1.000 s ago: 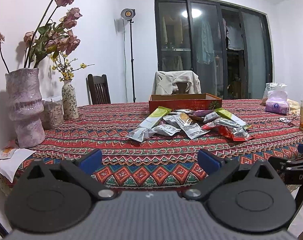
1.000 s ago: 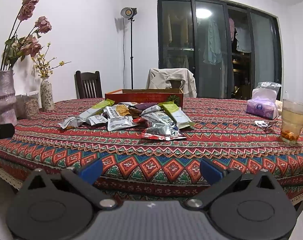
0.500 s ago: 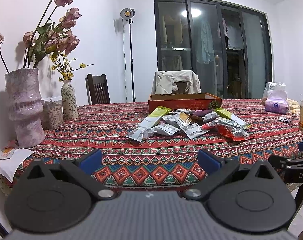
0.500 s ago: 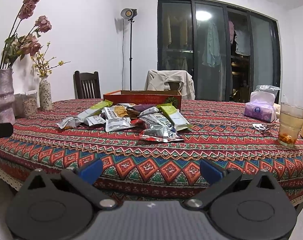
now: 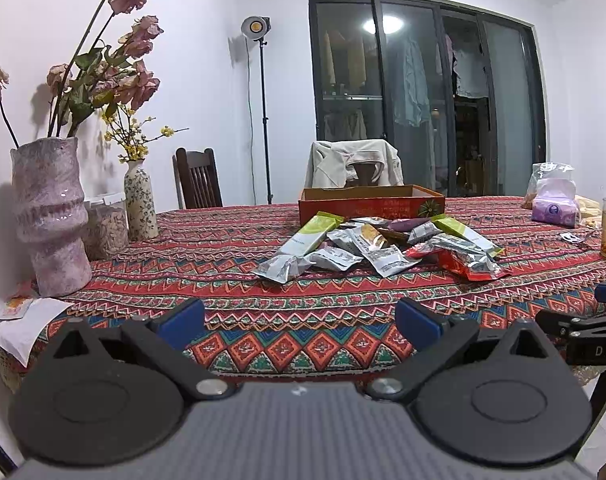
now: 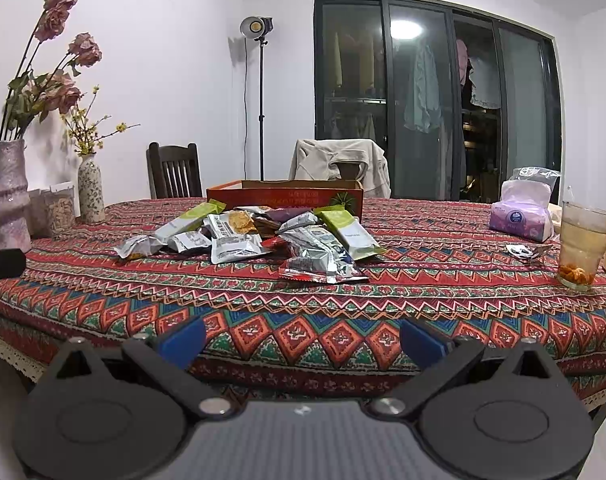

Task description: Organize snacks

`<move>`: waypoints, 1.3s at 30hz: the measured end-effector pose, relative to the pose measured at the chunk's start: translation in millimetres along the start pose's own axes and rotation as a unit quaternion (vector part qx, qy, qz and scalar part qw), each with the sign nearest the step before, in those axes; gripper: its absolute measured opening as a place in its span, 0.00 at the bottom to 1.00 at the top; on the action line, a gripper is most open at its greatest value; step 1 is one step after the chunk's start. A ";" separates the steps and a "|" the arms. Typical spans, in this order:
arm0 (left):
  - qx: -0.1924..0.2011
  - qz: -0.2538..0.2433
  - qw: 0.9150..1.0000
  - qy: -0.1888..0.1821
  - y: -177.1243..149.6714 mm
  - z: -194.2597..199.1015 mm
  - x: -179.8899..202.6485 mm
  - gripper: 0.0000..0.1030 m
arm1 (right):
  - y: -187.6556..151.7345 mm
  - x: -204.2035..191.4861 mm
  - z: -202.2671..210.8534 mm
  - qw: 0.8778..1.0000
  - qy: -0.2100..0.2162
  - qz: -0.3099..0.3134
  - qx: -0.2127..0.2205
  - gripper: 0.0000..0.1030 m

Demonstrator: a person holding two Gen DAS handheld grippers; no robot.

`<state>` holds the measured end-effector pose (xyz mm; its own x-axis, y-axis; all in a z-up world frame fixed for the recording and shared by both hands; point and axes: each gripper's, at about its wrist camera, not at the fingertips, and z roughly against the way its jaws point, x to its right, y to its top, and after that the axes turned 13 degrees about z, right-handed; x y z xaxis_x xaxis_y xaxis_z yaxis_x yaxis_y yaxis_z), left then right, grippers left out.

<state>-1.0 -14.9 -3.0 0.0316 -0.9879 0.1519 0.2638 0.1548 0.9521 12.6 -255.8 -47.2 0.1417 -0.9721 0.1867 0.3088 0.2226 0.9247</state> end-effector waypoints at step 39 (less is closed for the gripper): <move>-0.123 -0.021 0.992 -0.029 51.0 -256.3 -22.5 0.99 | 100.9 -10.1 -207.5 0.988 0.147 0.003 -0.051 0.83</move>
<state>258.8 12.7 -25.9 -0.0386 -0.9901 0.1351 0.4904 0.0990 0.8659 237.5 -208.3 -24.7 0.4062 -0.9108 0.0739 0.3980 0.2492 0.8829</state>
